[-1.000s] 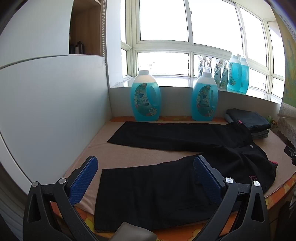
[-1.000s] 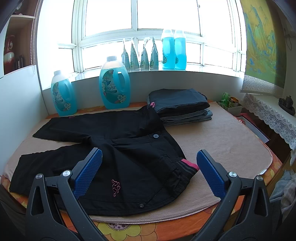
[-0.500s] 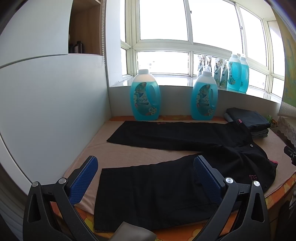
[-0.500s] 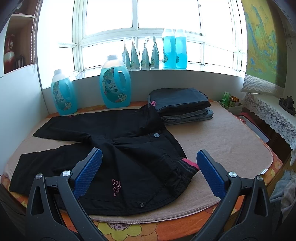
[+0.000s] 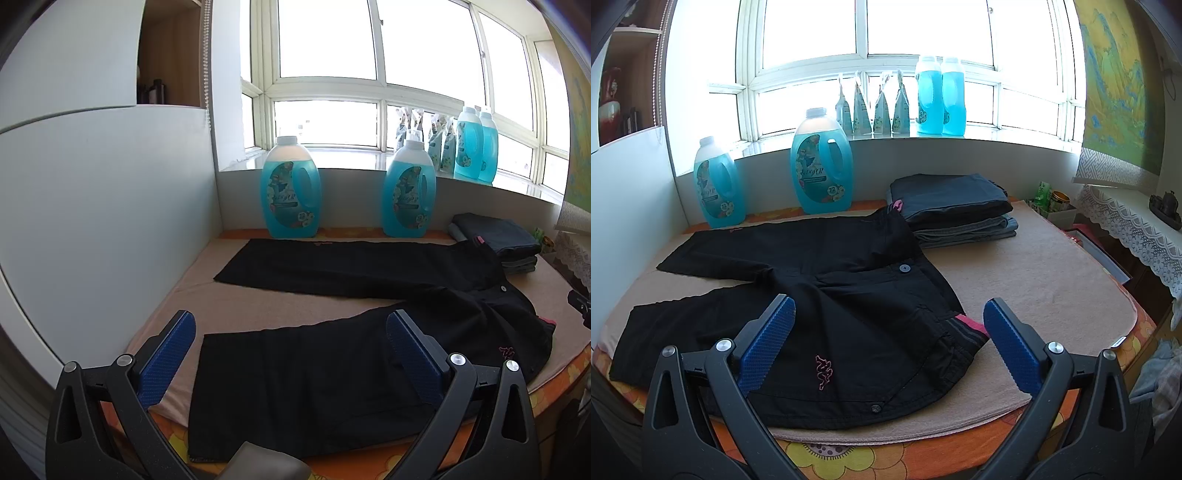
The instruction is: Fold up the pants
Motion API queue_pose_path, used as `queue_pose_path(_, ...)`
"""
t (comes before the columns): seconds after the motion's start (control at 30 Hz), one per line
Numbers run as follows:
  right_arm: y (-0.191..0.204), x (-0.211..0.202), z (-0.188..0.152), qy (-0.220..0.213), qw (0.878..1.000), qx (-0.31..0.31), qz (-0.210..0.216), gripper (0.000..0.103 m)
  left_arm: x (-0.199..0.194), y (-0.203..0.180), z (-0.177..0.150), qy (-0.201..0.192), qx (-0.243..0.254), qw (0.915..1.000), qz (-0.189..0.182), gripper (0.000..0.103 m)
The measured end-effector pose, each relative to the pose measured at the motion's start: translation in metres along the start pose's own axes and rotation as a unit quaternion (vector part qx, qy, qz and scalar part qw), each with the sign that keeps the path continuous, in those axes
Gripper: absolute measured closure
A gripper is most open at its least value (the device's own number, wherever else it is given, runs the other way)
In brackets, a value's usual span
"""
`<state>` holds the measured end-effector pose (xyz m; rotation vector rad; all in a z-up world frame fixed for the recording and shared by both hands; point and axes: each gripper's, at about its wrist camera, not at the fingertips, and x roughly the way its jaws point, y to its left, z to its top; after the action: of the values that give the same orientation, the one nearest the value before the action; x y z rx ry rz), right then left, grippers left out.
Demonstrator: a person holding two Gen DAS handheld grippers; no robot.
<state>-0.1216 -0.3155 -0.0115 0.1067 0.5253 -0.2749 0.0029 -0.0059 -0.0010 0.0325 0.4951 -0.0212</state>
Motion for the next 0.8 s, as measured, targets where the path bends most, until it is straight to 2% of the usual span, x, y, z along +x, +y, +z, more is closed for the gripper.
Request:
queue_pose_path(0.53, 0.009, 0.004, 0.002, -0.002, 1.000, -0.014, 0.001, 0.000, 0.013, 0.015, -0.001, 0.007, -0.010, 0.9999, 0.003, 0.000)
queue_pose_path(0.8, 0.025, 0.004, 0.001, -0.004, 0.996, -0.071, 0.047, 0.000, 0.017, 0.036, -0.007, -0.001, 0.000, 1.0000, 0.007, 0.001)
